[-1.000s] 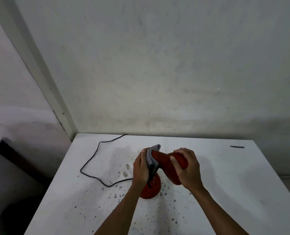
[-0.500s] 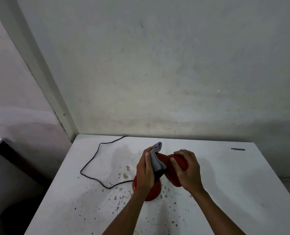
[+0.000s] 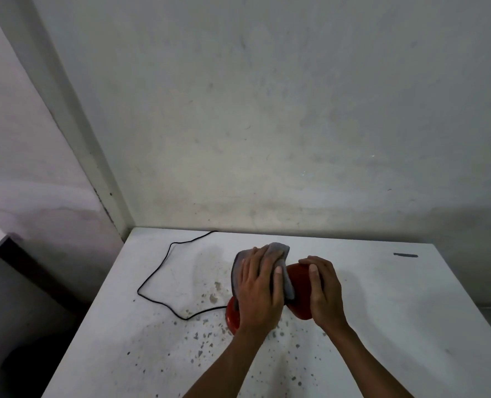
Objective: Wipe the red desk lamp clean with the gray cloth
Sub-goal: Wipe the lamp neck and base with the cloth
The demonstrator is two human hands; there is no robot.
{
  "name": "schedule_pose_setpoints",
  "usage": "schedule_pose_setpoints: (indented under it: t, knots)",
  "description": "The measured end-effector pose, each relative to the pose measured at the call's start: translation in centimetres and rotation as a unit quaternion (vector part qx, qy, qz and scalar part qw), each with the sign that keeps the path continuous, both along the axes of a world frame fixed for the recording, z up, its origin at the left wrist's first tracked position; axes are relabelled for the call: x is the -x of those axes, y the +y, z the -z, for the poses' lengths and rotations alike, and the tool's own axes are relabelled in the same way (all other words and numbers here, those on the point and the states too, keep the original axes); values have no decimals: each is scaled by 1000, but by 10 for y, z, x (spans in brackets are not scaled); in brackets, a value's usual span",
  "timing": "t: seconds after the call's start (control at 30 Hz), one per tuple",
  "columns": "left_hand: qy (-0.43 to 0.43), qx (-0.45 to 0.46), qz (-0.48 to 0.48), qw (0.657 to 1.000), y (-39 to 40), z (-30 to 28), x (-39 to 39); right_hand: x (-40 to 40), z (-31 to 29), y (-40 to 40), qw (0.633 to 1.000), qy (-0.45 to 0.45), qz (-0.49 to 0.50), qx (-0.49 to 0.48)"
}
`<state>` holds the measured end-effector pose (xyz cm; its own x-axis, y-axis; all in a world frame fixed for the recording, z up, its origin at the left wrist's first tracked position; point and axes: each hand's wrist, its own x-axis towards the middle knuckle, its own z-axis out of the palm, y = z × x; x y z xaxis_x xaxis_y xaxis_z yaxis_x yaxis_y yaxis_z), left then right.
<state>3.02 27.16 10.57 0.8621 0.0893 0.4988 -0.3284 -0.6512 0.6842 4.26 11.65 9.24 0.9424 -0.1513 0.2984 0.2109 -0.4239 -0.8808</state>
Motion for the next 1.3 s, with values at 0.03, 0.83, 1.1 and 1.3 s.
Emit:
schedule_pose_setpoints:
  t: [0.03, 0.83, 1.1, 1.3]
  knots:
    - [7, -38, -5, 999, 0, 1, 2, 1, 0, 0, 1000, 4, -2, -6]
    - [10, -286, 136, 948, -37, -7, 23, 4, -29, -8, 949, 156, -70, -265]
    - [-7, -150, 90, 985, 5, -4, 16, 7, -24, 7, 988, 110, -21, -105]
    - [50, -57, 46, 996, 29, -3, 11, 10, -21, 7, 986, 131, 12, -99]
